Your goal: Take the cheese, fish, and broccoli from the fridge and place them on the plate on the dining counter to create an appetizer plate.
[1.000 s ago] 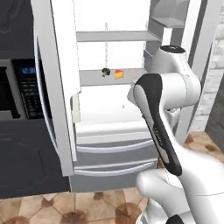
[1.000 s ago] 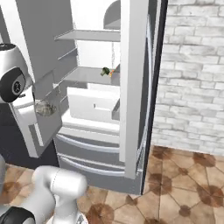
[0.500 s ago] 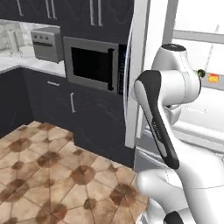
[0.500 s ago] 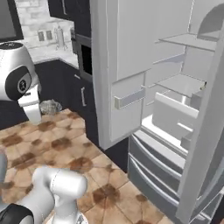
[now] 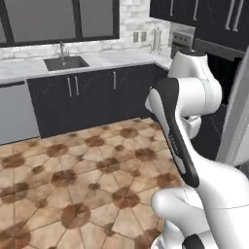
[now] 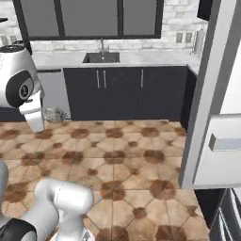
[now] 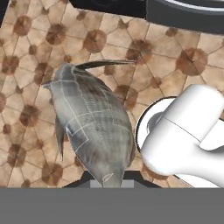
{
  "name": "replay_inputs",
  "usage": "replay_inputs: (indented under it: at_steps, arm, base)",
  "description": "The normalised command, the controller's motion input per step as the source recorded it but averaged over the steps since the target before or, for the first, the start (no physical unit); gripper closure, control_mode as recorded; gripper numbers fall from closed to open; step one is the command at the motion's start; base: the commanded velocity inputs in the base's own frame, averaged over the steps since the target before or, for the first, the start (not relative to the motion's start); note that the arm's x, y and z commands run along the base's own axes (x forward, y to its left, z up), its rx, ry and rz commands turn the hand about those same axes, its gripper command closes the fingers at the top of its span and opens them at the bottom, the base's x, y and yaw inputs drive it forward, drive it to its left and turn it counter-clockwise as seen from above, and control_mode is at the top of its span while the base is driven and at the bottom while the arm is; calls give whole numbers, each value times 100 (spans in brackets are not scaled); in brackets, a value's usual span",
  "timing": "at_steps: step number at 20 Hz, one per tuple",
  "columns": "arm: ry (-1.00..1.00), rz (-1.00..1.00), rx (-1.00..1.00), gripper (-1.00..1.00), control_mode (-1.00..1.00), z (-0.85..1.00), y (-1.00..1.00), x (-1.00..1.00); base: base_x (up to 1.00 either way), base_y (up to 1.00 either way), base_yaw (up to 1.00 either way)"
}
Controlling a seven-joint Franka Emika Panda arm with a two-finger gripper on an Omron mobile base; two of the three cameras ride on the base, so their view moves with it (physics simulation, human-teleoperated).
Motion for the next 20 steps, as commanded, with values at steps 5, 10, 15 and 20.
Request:
replay_inputs:
  at_steps: [5,10,15,20]
  arm:
    - [0,0,0,100,100,0,0,0]
    - [0,0,0,100,100,0,0,0]
    - [0,0,0,100,100,0,0,0]
    - [0,0,0,100,100,0,0,0]
  base:
    - [-41,0,97]
    - [-33,0,92]
    - [-21,0,86]
    - [-18,0,83]
